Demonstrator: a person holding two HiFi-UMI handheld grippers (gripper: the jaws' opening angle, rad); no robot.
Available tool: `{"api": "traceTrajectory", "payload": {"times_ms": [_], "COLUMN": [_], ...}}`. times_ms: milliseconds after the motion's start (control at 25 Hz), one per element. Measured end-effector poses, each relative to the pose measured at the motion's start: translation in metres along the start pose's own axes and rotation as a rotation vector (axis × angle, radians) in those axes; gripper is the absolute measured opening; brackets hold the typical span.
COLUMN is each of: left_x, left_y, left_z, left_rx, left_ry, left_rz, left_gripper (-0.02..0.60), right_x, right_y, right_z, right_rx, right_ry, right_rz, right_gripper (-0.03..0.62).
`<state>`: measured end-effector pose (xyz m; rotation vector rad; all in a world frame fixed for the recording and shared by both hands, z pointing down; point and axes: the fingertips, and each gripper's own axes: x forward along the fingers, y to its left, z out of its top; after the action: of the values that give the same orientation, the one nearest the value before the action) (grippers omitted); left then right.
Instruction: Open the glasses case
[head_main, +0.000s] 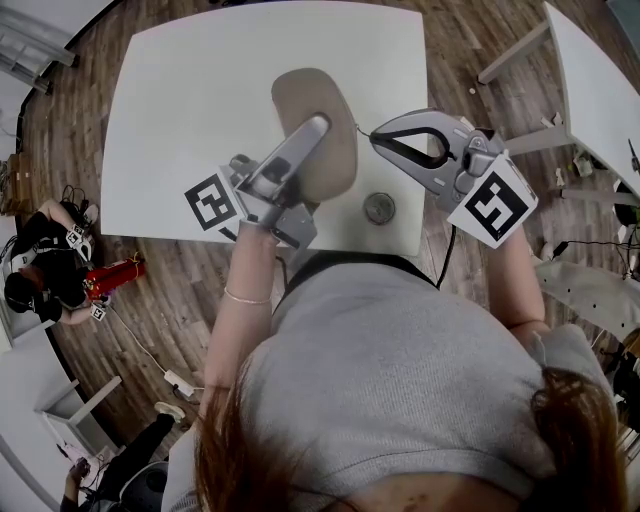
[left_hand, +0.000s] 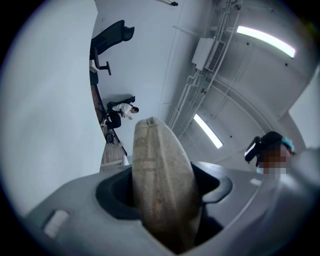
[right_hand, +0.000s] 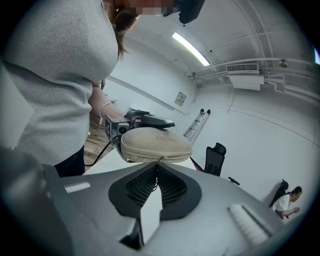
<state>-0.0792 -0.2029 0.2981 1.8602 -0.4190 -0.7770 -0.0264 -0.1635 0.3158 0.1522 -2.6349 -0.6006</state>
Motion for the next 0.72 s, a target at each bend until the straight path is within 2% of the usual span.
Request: {"api": "traceTrajectory", "payload": {"times_ms": [720], "left_x": [-0.002], "left_y": [0.009], "left_z": [0.018], "left_rx": [-0.003], "left_ry": [-0.030], "left_rz": [0.020], "left_gripper": [0.314], "right_x": [0.010], "right_y": [0.008], "right_z": [-0.001], "right_rx": [0.049], "right_ry": [-0.026], "right_rz": [0.094], "right_gripper": [0.011]}}
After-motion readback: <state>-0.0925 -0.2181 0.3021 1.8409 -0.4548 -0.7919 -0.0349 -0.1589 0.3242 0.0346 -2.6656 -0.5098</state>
